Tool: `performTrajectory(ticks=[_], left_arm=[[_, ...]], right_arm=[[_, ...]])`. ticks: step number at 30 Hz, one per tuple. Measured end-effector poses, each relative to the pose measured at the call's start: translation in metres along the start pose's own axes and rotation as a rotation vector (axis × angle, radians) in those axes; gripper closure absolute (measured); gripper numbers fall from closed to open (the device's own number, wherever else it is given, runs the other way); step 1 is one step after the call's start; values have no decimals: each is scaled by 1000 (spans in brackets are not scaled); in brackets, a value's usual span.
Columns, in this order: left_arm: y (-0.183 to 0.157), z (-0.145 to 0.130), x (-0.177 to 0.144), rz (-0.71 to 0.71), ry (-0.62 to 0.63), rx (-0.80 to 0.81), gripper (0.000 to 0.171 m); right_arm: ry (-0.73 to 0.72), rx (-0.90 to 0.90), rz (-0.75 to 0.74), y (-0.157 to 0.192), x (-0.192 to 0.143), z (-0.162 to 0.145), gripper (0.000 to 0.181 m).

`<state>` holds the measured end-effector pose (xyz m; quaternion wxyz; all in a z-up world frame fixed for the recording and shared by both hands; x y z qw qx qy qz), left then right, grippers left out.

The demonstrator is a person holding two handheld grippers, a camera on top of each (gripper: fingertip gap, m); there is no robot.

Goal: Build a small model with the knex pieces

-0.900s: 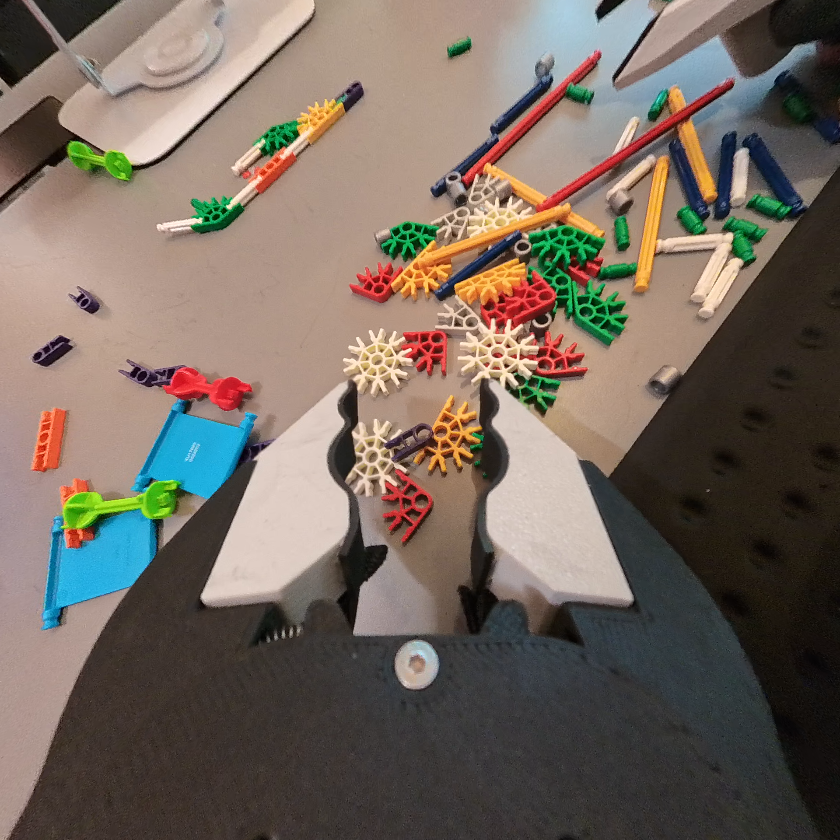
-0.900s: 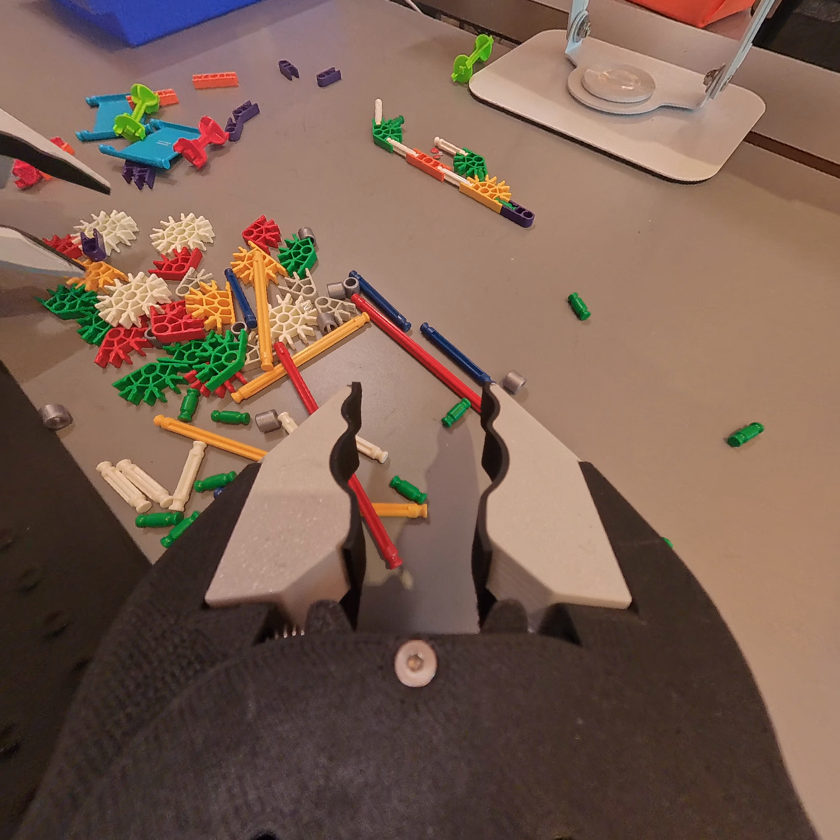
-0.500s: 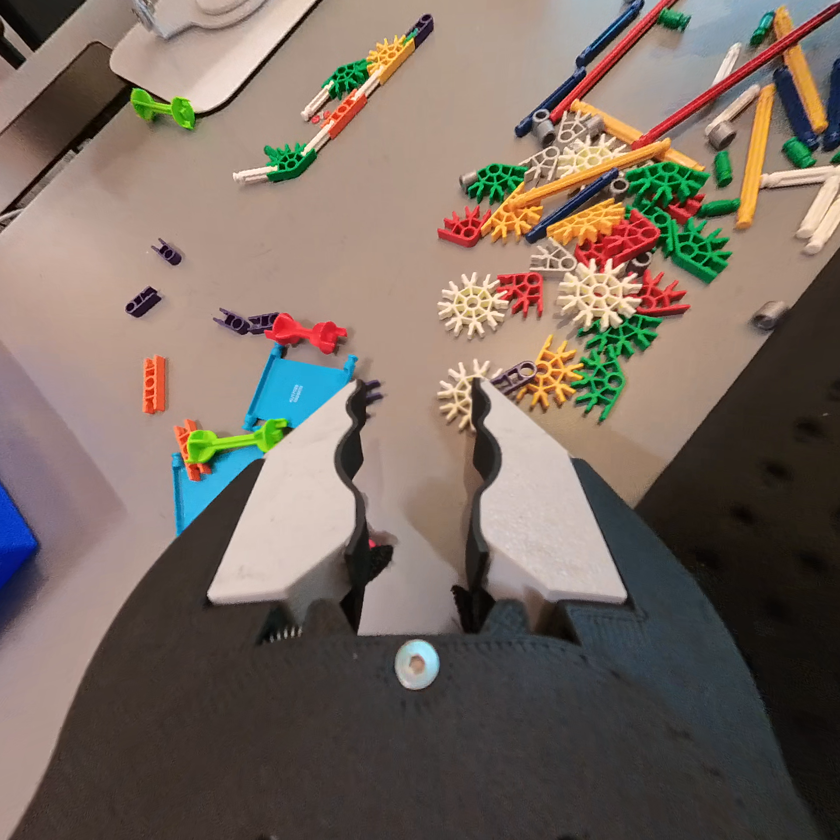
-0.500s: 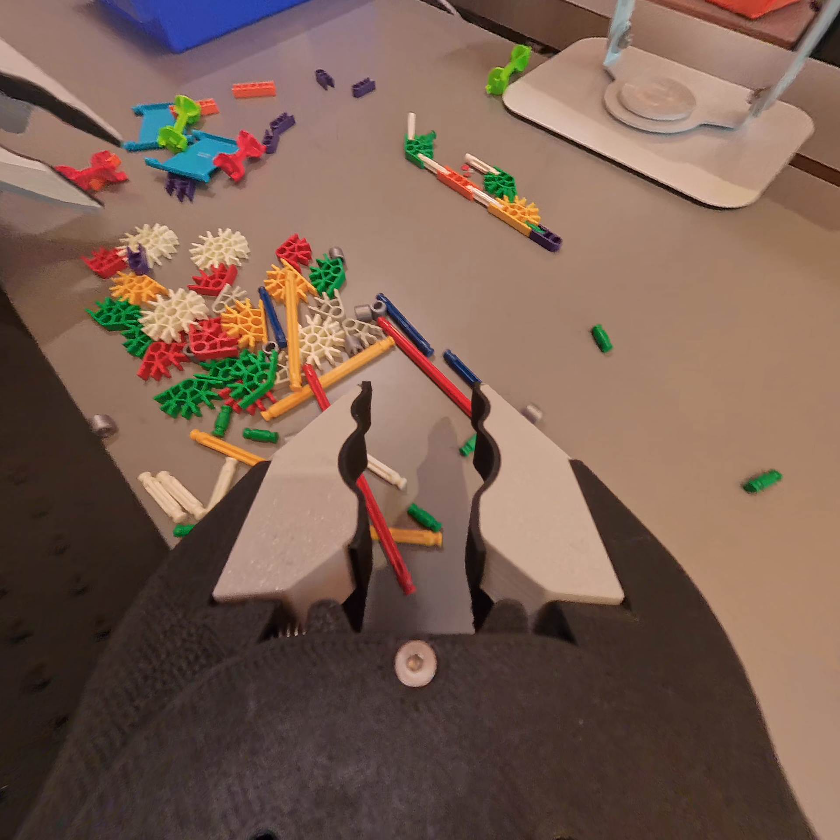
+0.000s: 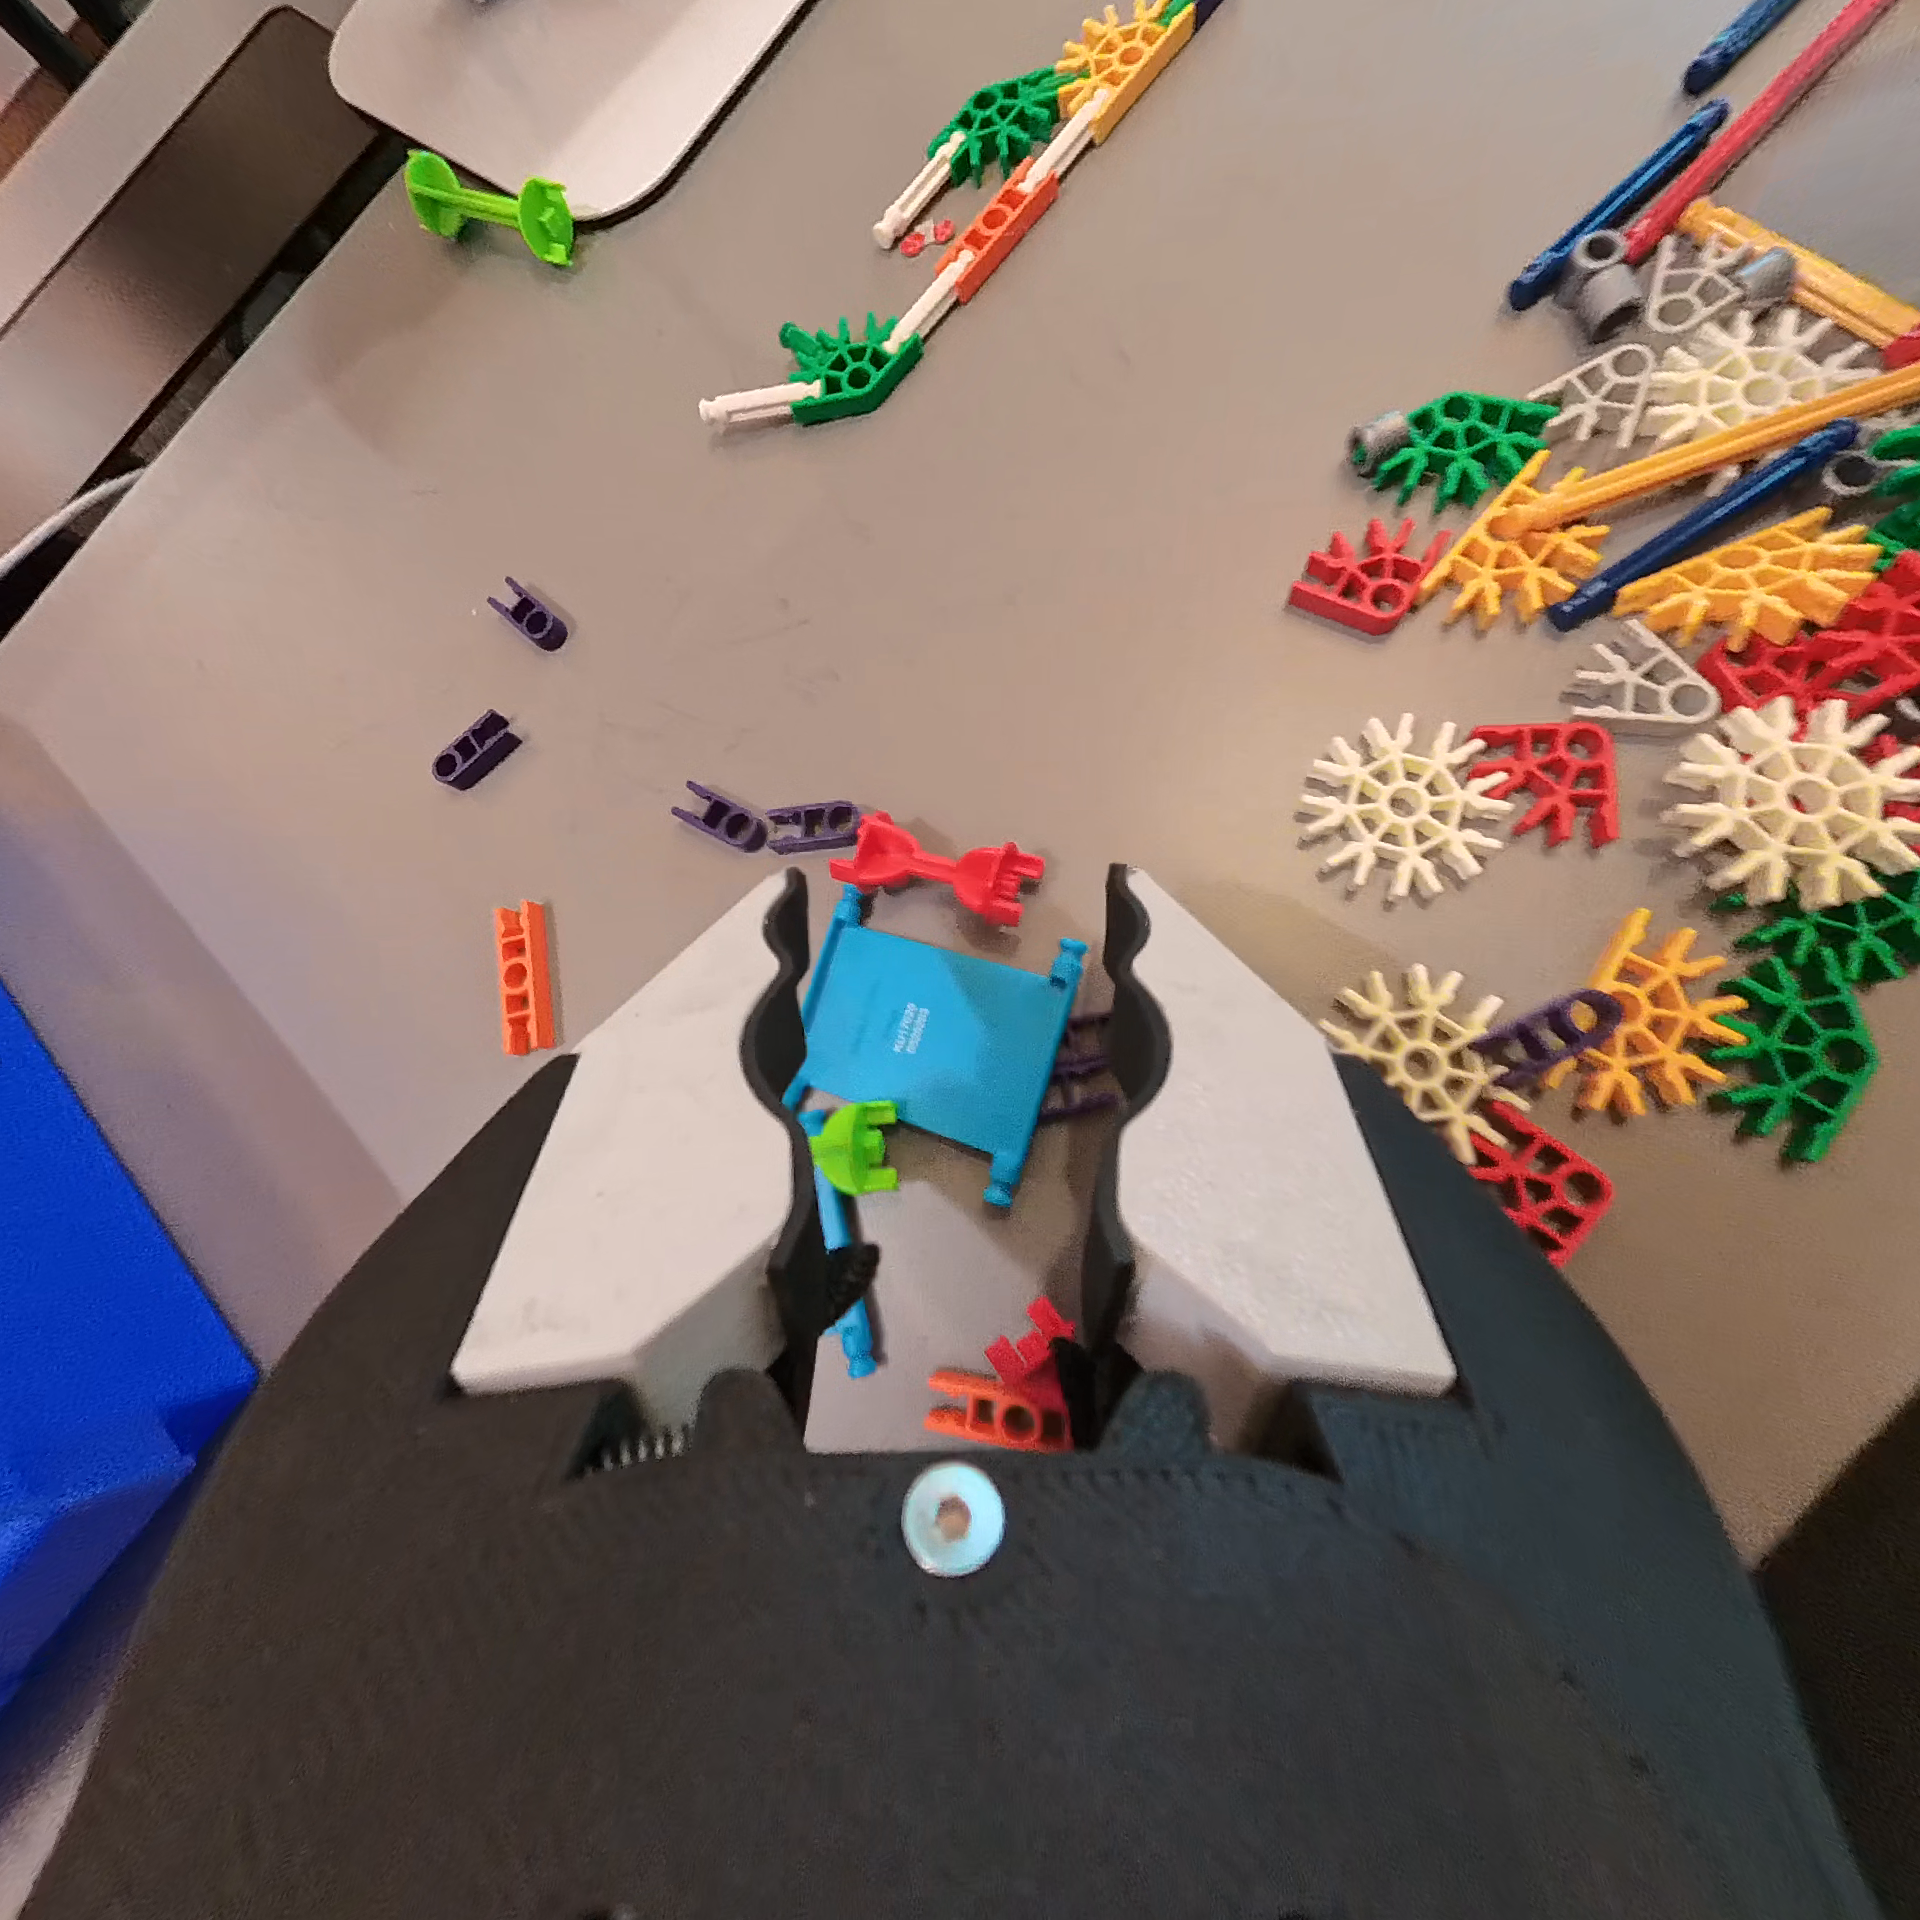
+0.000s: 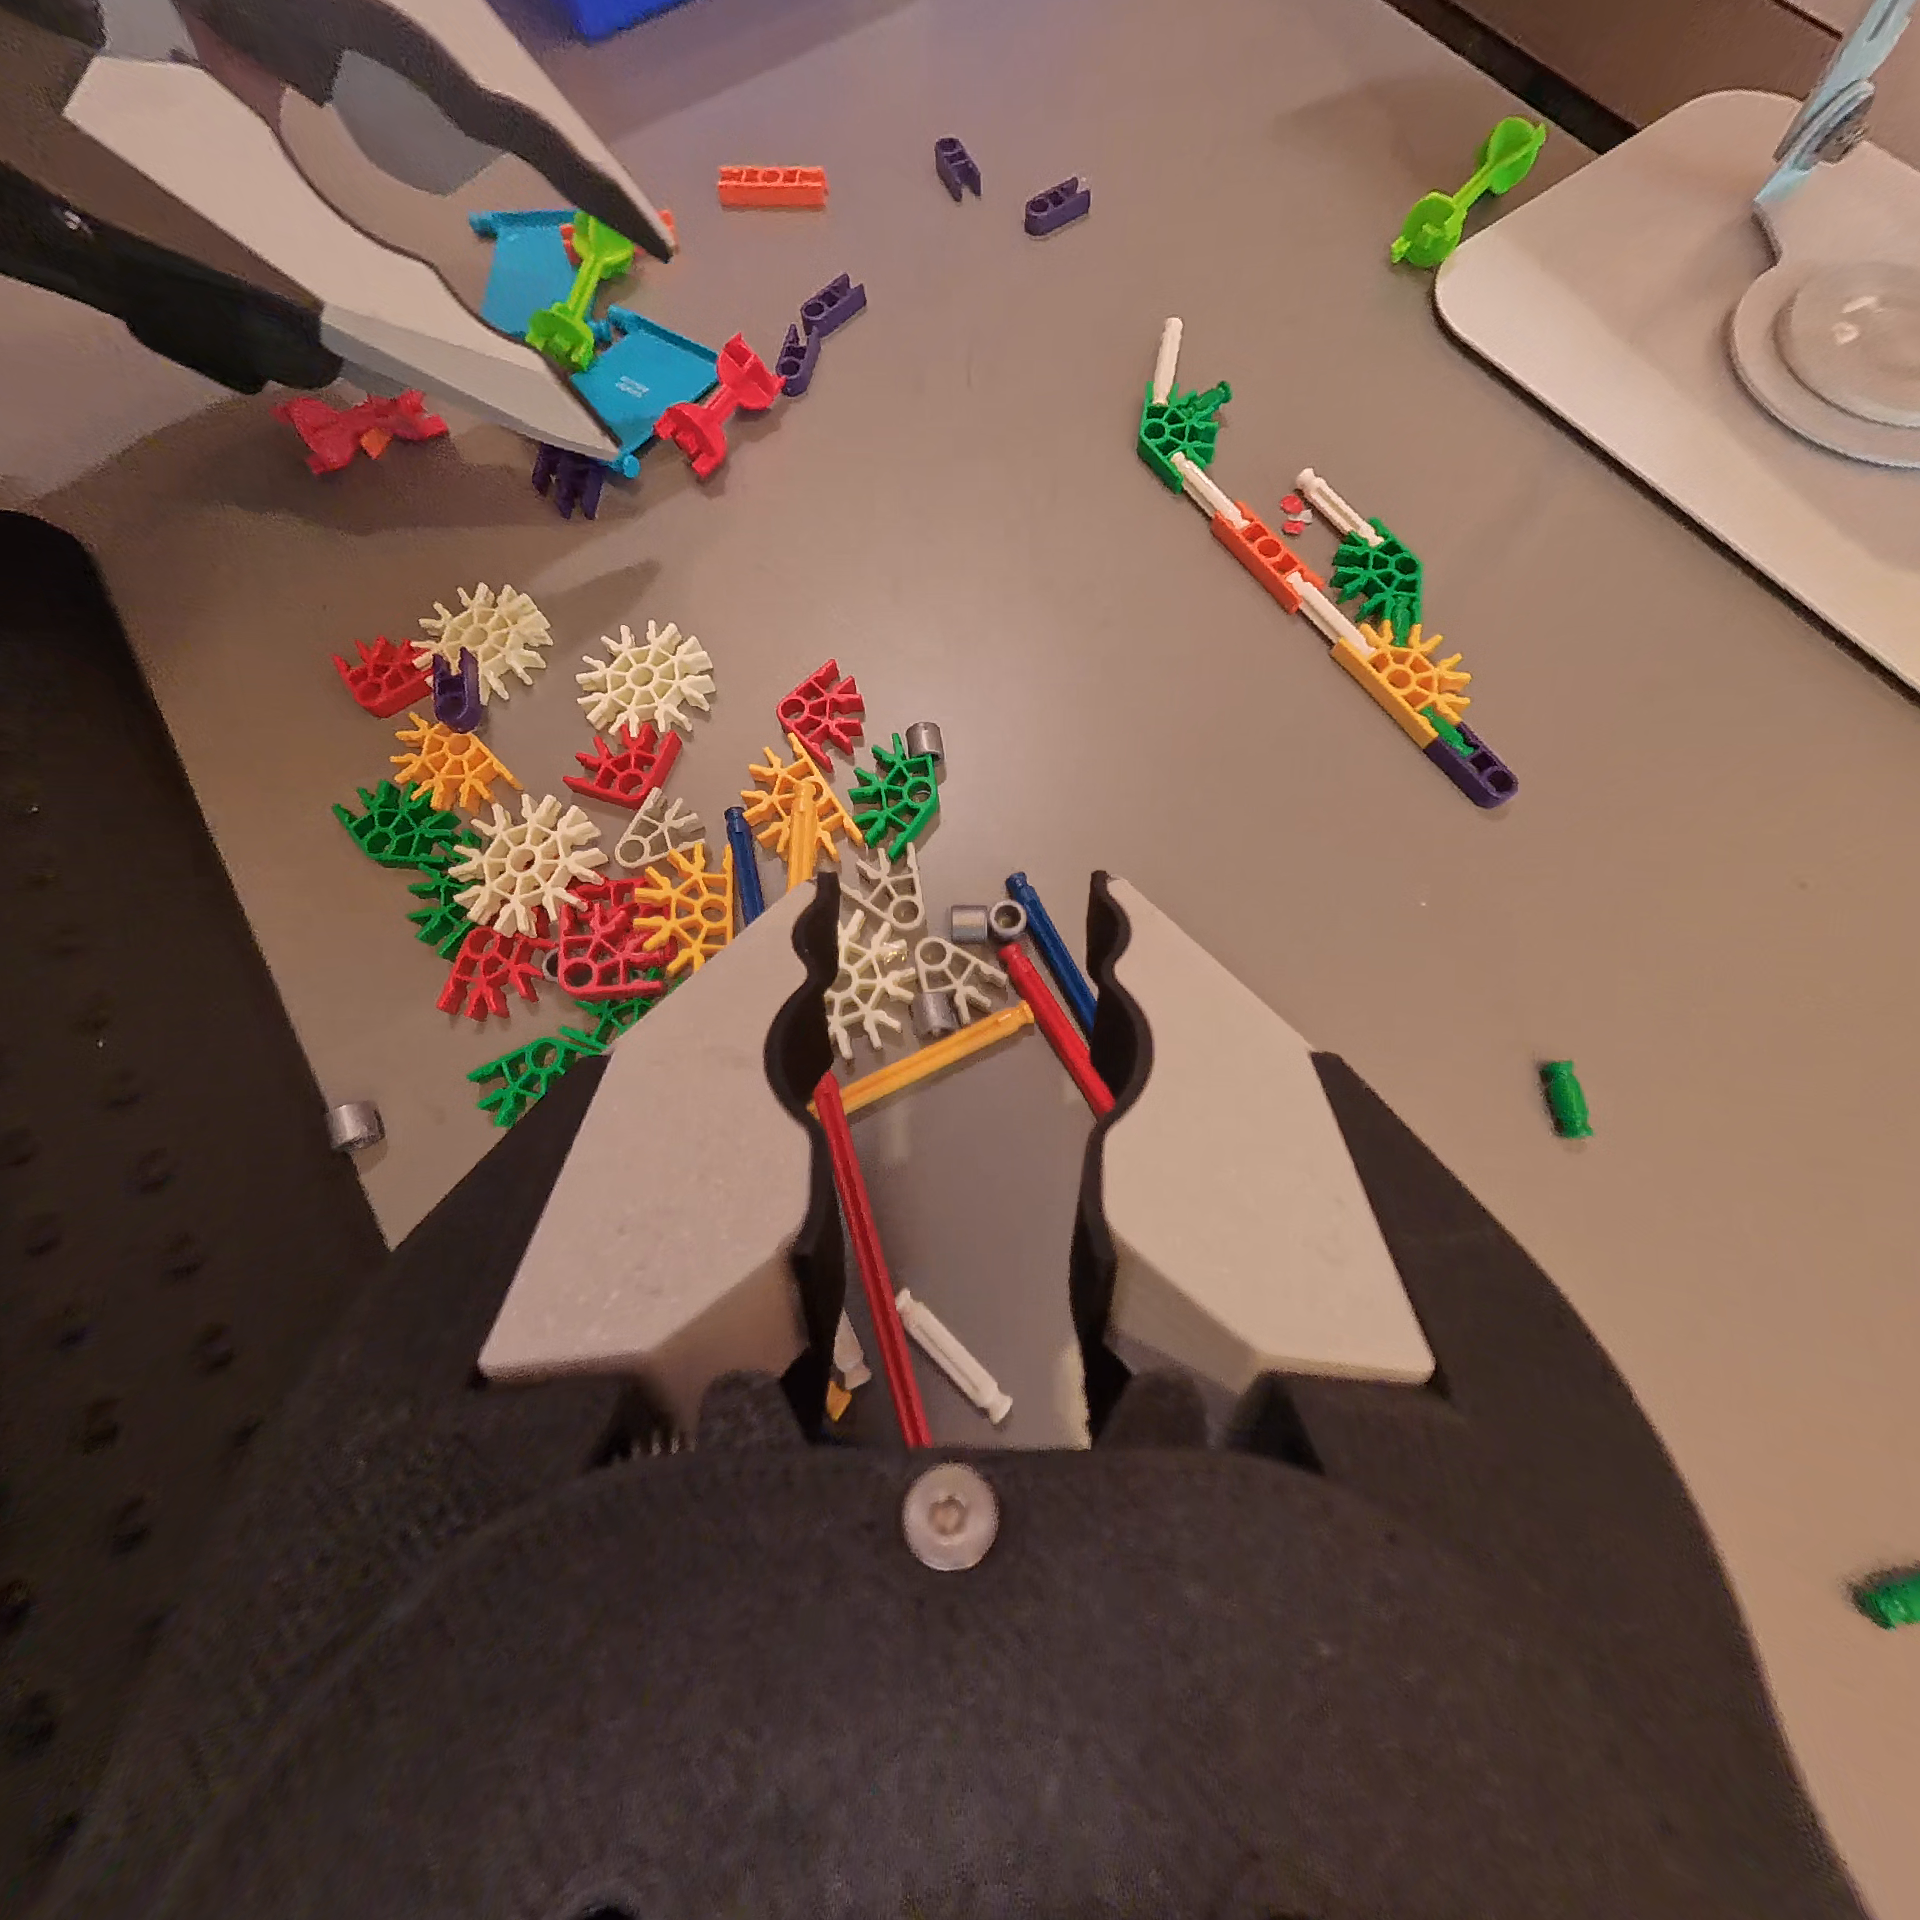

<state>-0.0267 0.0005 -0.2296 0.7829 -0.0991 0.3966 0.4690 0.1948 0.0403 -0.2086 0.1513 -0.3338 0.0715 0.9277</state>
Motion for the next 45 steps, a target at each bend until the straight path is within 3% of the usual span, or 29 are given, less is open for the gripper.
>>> performTrajectory(ticks=[4,12,19,29,38,45], left_arm=[[5,-6,15,-32,33,-59,114],[0,-14,23,-83,35,-101,147],[-5,-21,18,-89,25,-108,161],[-6,-37,1,-82,67,-131,159],[-6,-38,-15,-67,37,-170,136],[-3,-36,-28,-46,23,-160,131]], right_arm=[[6,-9,7,3,4,3,135],[9,21,4,1,5,0,136],[19,24,3,0,5,-3,136],[19,29,-11,-11,-3,-4,135],[18,34,-26,-20,-12,-6,135],[39,25,-34,-24,-17,-7,135]])
Point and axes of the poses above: each gripper's, where its closed fingertips meet, x out along the fingers, z out of its top, y = z × x across the jaws, the point moved 4 cm from there along -x, back along the fingers
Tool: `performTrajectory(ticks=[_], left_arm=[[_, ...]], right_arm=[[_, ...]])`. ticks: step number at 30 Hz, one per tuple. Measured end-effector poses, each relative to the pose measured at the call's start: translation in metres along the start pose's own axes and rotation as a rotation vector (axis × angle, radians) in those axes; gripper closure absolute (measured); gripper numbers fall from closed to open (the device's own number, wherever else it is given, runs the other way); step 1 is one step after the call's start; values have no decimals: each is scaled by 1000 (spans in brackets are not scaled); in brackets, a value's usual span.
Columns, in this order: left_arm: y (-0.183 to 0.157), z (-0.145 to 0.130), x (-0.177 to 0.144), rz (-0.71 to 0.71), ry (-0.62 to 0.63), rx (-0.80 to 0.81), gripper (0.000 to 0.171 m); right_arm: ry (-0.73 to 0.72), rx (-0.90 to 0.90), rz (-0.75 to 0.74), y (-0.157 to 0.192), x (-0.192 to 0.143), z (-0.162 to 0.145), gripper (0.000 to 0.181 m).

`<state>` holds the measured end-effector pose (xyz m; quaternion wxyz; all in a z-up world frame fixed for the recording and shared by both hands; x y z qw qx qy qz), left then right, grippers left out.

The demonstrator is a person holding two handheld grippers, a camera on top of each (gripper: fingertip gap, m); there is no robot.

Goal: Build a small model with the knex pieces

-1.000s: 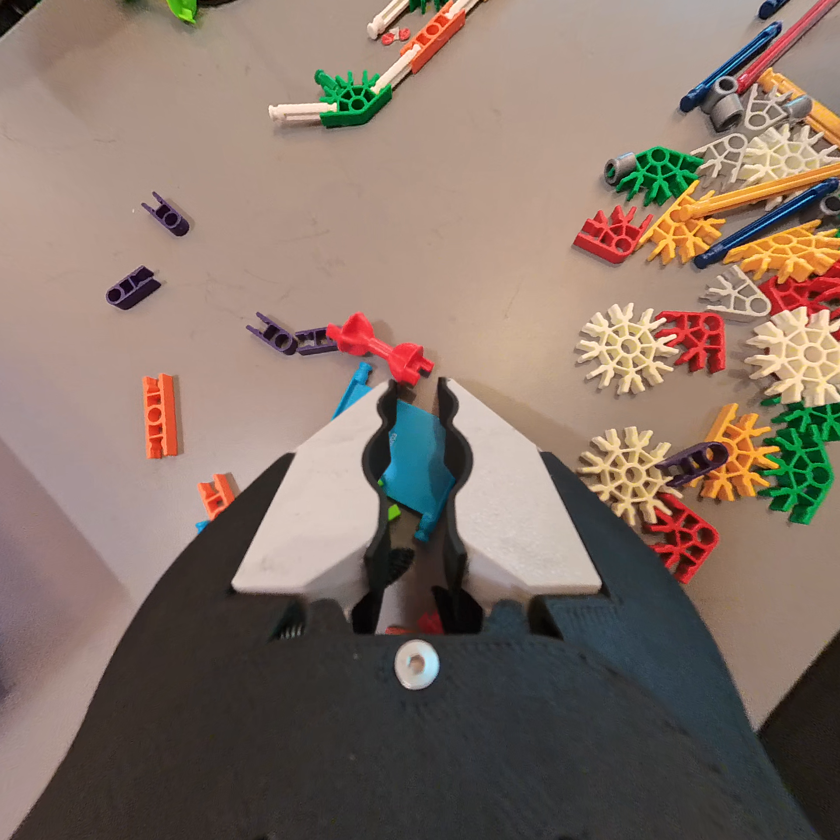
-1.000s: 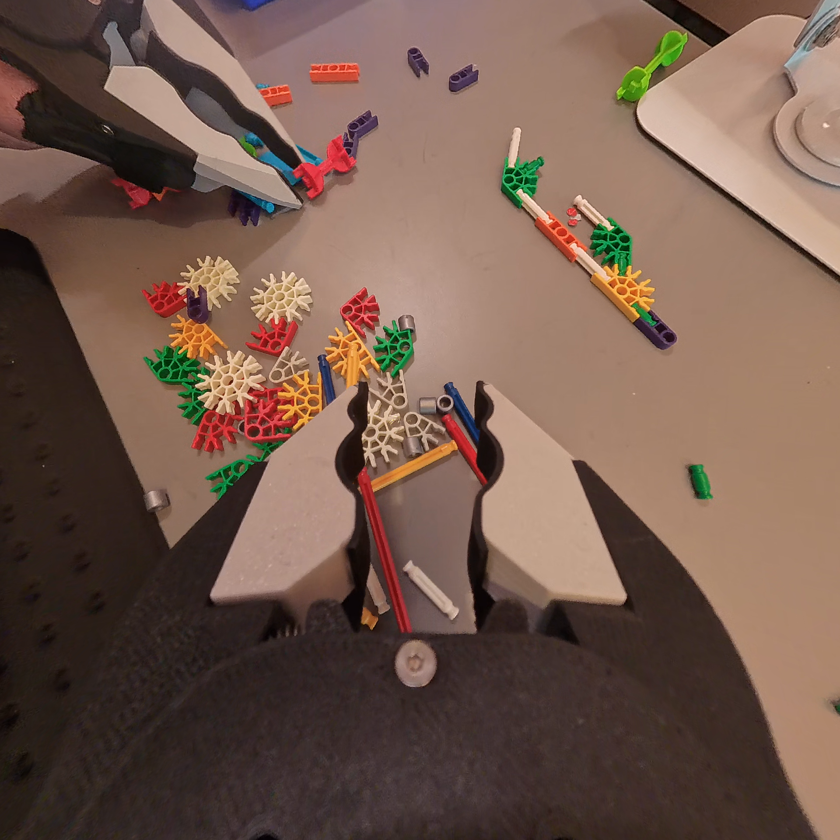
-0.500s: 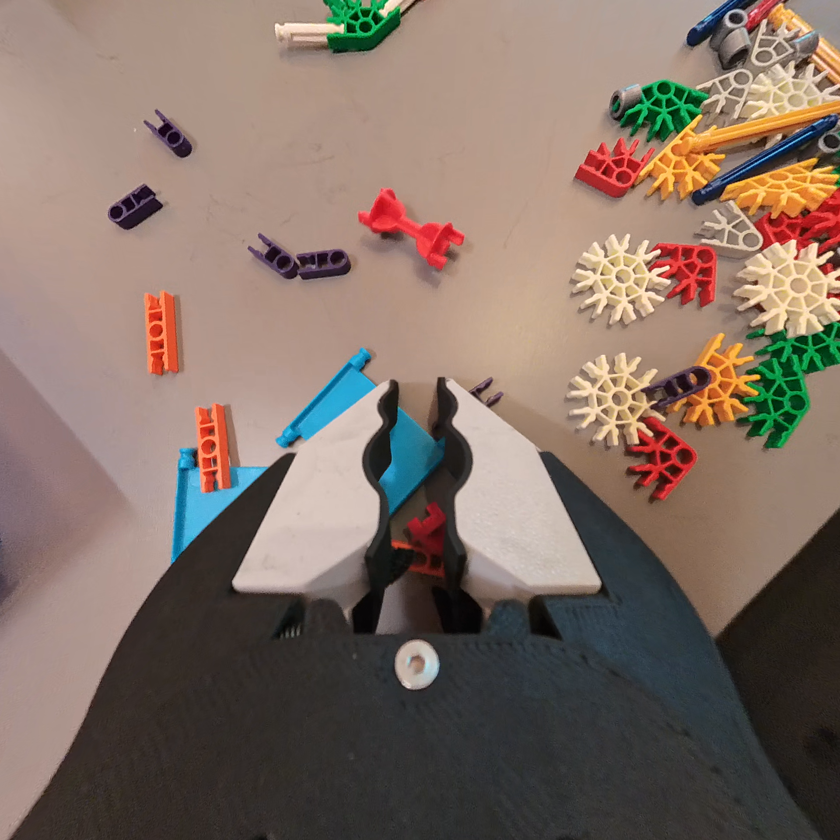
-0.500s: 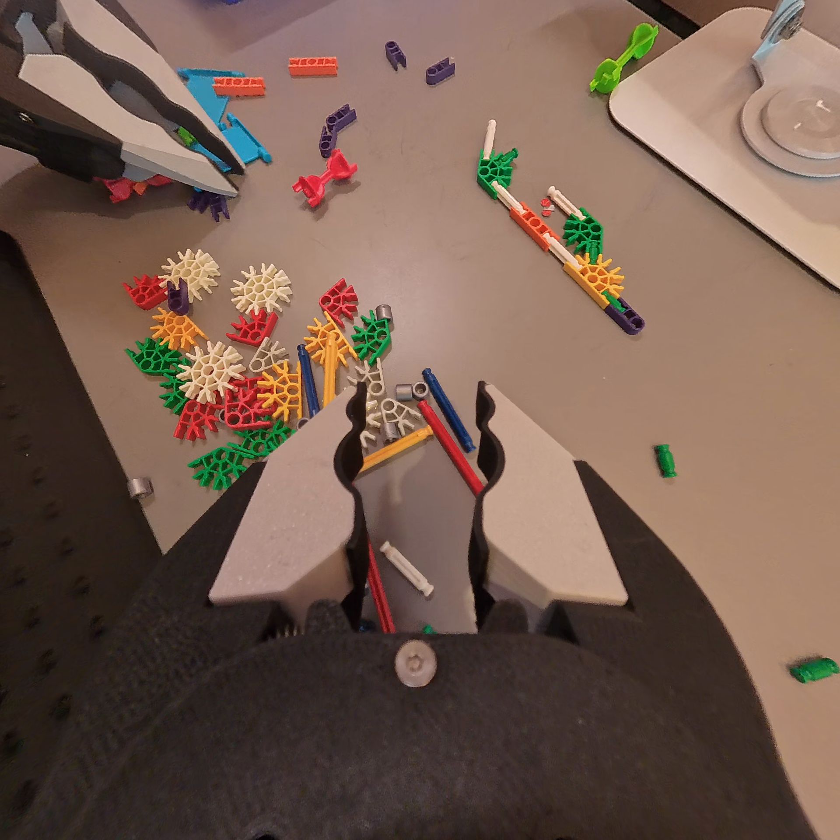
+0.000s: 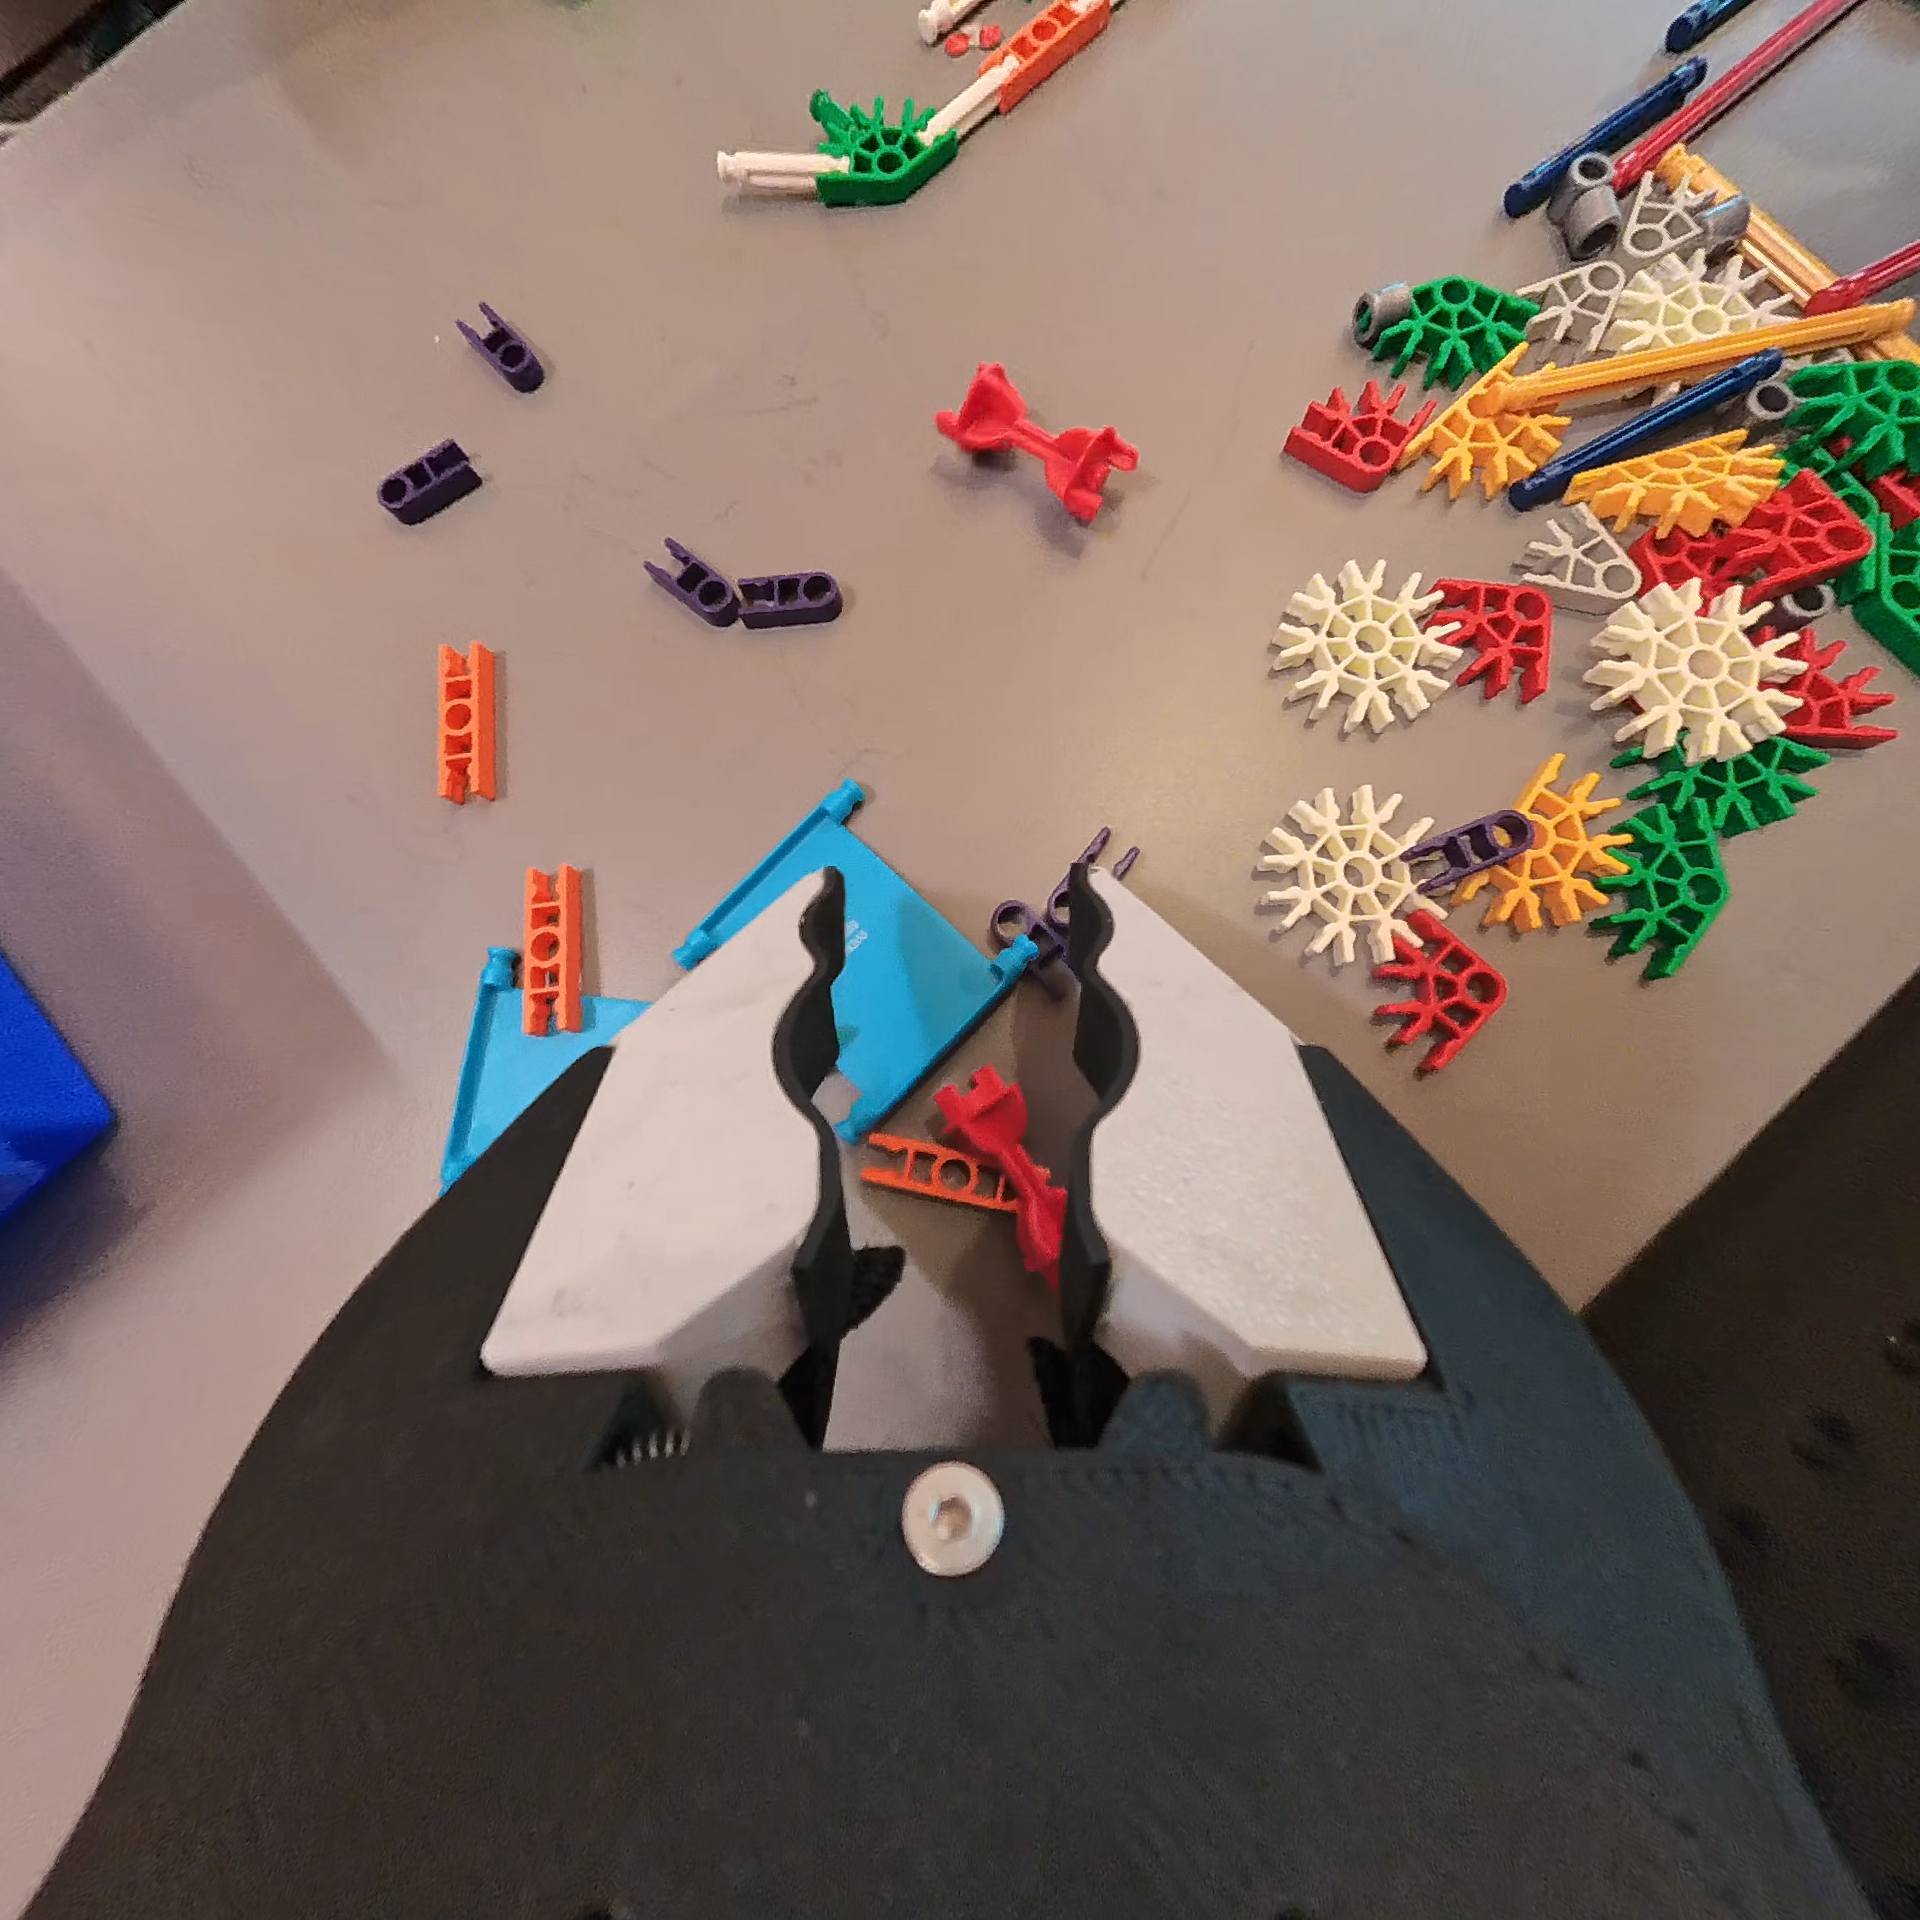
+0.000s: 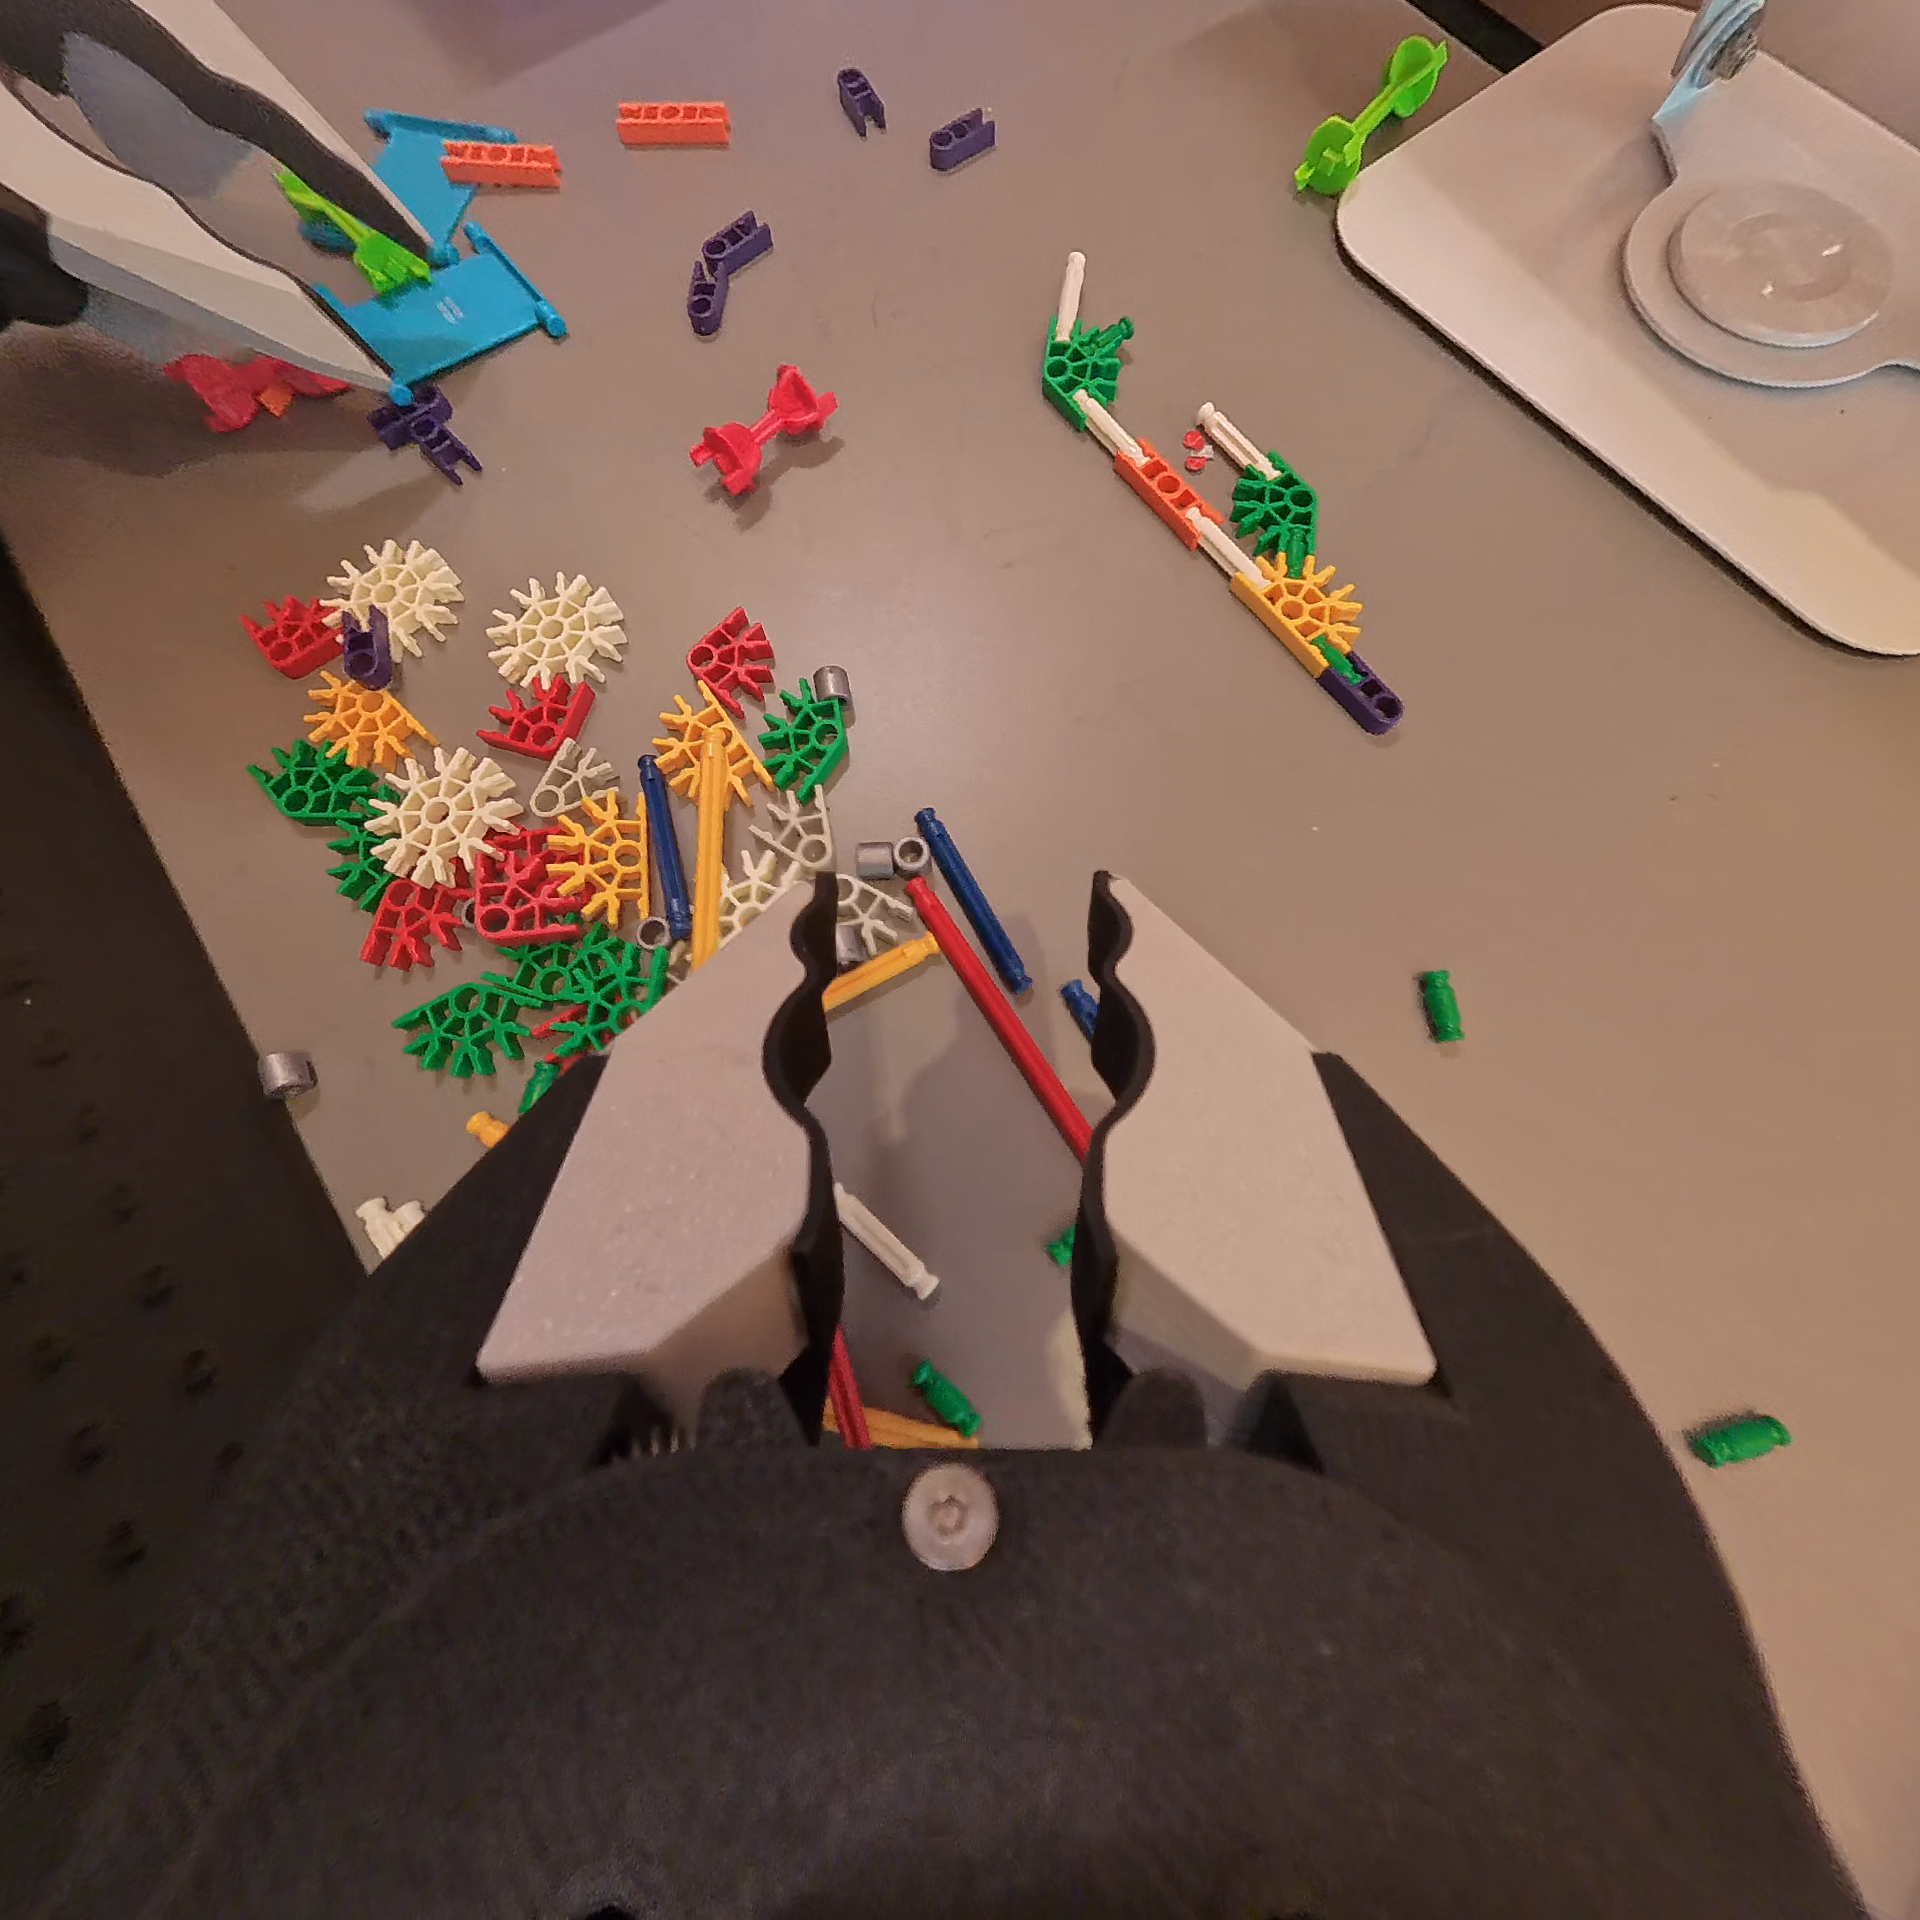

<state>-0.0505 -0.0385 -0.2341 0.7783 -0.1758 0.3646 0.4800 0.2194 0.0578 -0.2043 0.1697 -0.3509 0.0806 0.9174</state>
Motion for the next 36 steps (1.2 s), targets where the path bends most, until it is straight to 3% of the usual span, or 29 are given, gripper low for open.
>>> performTrajectory(ticks=[5,10,16,24,29,36], left_arm=[[13,20,0,10,-43,5,132],[44,49,24,61,-20,97,132],[64,73,34,72,-18,102,134],[72,64,38,87,24,76,134],[92,62,31,110,10,38,133],[99,57,31,94,9,15,133]], right_arm=[[9,23,-9,-12,-4,0,136],[14,49,16,-12,3,6,136],[77,109,123,0,45,30,143],[205,97,159,23,124,55,143],[244,40,219,51,142,60,177],[280,-105,366,122,153,68,176]])
Point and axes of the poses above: each gripper's, where its closed fingertips meet, x out along the fingers, z out of its top, y = z × x across the jaws, the point moved 4 cm from there along -x, back along the fingers
